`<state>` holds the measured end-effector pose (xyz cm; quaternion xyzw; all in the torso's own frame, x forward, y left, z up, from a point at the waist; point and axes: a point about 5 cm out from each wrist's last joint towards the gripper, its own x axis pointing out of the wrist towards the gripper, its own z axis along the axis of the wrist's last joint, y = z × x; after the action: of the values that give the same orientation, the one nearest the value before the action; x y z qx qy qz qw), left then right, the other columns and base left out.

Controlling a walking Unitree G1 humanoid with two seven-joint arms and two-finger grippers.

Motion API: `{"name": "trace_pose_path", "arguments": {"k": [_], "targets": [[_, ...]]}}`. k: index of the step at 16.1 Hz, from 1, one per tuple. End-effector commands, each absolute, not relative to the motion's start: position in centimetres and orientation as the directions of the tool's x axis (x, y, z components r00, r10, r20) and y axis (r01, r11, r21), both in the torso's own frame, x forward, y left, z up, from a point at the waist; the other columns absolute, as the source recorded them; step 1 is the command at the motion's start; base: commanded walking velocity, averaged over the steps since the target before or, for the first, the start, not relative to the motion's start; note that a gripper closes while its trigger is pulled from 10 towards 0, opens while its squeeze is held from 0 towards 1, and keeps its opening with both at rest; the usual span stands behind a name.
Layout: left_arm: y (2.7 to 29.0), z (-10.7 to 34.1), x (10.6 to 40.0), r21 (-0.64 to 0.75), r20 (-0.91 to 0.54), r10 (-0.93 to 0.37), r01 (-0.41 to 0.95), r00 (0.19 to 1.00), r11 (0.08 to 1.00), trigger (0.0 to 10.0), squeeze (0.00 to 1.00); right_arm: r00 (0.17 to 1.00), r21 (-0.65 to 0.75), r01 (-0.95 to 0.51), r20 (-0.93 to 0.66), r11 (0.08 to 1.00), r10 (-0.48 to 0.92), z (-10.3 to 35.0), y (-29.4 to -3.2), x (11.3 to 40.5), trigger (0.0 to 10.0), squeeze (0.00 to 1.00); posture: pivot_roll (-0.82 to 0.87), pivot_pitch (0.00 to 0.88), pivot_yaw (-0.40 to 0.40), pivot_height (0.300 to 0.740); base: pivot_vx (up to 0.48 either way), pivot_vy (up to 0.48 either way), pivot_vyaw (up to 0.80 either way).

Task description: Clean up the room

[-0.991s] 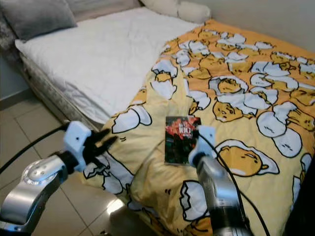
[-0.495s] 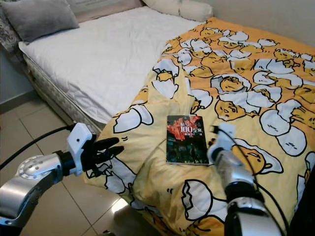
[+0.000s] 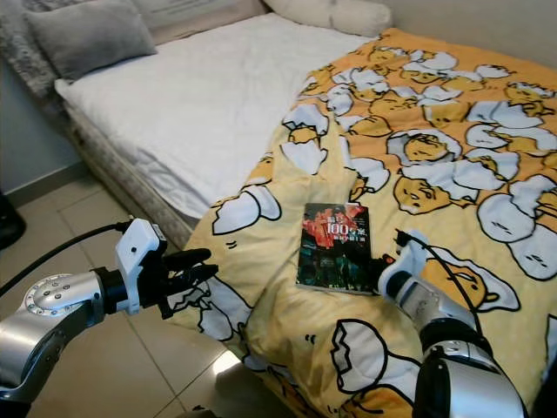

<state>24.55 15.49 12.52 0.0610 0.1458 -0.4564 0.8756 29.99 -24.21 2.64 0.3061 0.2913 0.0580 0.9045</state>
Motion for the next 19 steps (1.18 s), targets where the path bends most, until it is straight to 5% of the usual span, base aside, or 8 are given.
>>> {"name": "trace_pose_path", "arguments": {"k": [1,19], "targets": [[15.5,12.9,24.6,-0.014,-0.321,-0.784,0.825,0.532,0.565,10.0,0.0,0.806,0.576,0.06,-0.51,0.815,0.301,2.5,-23.9,30.0,10.0,0.0,0.0,0.0,0.072,0.74,0.0,0.0,0.0],[16.2,12.7,24.8,0.019,-0.387,-0.769,0.838,0.508,0.545,10.0,0.0,0.674,0.533,0.3,-0.705,0.791,0.219,-2.8,-22.3,25.5,10.0,0.0,0.04,0.0,0.111,0.74,0.0,0.0,0.0]]}}
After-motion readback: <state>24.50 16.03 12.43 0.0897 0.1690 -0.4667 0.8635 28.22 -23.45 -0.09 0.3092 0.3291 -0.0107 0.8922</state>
